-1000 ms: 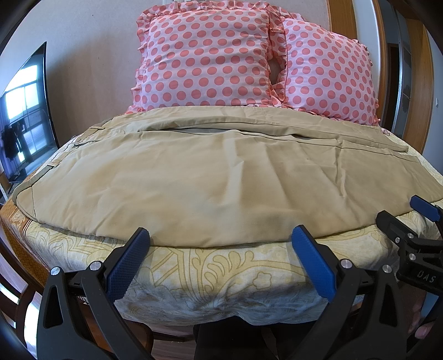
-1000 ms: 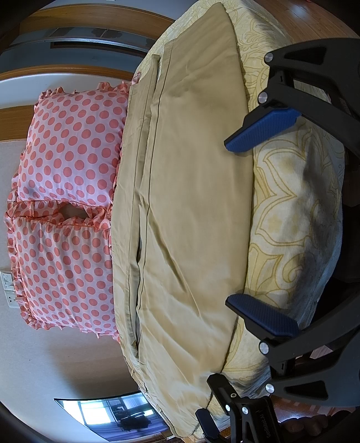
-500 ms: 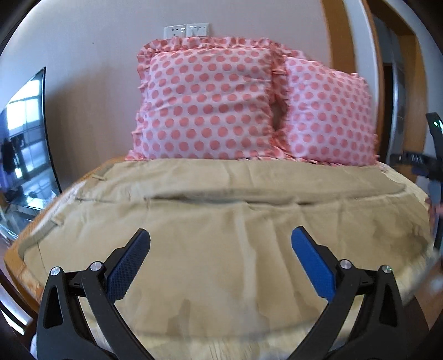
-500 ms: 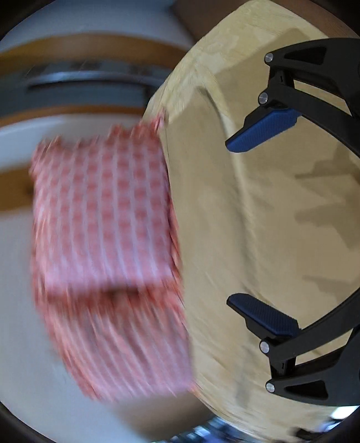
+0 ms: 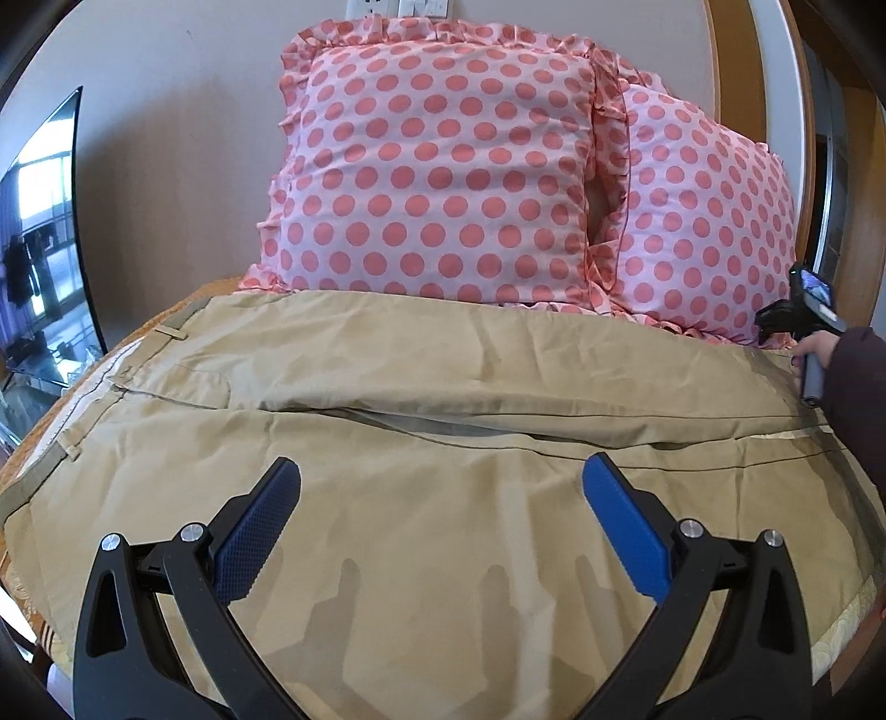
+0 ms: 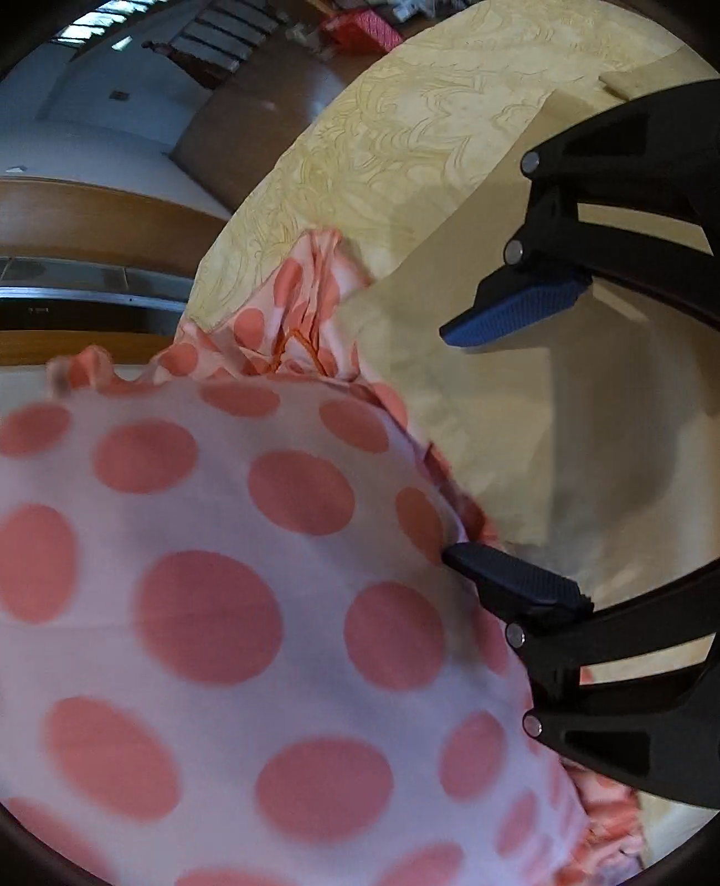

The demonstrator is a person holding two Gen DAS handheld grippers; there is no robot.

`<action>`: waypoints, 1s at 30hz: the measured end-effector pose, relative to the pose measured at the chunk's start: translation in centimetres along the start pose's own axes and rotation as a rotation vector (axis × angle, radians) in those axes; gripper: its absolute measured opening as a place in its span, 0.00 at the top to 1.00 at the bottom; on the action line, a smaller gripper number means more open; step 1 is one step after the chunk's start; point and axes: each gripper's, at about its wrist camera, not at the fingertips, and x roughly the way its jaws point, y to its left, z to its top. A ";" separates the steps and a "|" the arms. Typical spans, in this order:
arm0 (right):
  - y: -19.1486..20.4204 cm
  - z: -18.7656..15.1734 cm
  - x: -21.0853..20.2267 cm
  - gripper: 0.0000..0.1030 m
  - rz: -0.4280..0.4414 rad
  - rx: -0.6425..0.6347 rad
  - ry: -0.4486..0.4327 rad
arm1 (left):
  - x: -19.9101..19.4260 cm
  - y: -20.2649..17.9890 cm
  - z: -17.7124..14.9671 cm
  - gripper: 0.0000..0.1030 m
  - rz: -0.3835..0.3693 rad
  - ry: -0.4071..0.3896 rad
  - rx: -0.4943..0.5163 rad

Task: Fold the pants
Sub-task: 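Grasp the trouser leg hem with the right gripper and lift it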

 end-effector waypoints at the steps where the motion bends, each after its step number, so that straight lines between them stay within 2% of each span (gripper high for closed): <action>1: 0.2 -0.3 0.5 0.37 -0.042 -0.023 -0.003 | 0.1 0.0 0.0 0.01 -0.003 0.004 0.000; 2: 0.1 -0.5 0.8 0.43 -0.032 -0.024 -0.014 | 0.2 0.0 0.1 0.01 -0.008 0.011 0.001; 4: -1.1 -1.0 0.4 0.84 -0.019 0.000 -0.044 | 0.2 0.1 0.0 0.01 -0.009 0.010 -0.004; 7: -4.7 -1.8 -0.6 0.92 0.155 0.095 -0.050 | -0.2 0.4 0.0 0.01 -0.005 0.006 -0.012; 10: -8.0 -3.8 -3.6 0.94 0.308 0.134 -0.117 | -0.9 1.2 -0.3 0.01 -0.040 0.003 -0.046; 13: -12.1 -7.2 -8.6 0.94 0.489 0.190 -0.189 | -1.7 2.3 -0.6 0.01 -0.094 -0.001 -0.110; 15: -15.5 -10.8 -11.9 0.94 0.593 0.234 -0.216 | -2.1 3.3 -0.9 0.01 -0.098 0.000 -0.165; 17: -18.4 -14.9 -14.4 0.94 0.651 0.272 -0.225 | -2.5 3.8 -1.1 0.01 -0.083 0.000 -0.188; 19: -20.3 -19.0 -15.7 0.94 0.676 0.319 -0.191 | -3.0 4.1 -1.1 0.01 -0.068 -0.010 -0.197; 23: -22.0 -22.1 -13.1 0.94 0.730 0.414 -0.032 | -4.1 4.1 -0.4 0.01 -0.044 -0.050 -0.183; 26: -22.6 -22.8 -12.1 0.80 0.754 0.484 0.022 | -4.5 4.3 0.3 0.01 -0.043 -0.062 -0.190; 28: -22.7 -22.8 -12.0 0.69 0.778 0.498 0.021 | -4.7 4.4 0.3 0.01 -0.039 -0.072 -0.189; 30: -22.4 -22.7 -12.2 0.62 0.782 0.498 0.011 | -4.7 4.6 0.5 0.01 -0.041 -0.066 -0.189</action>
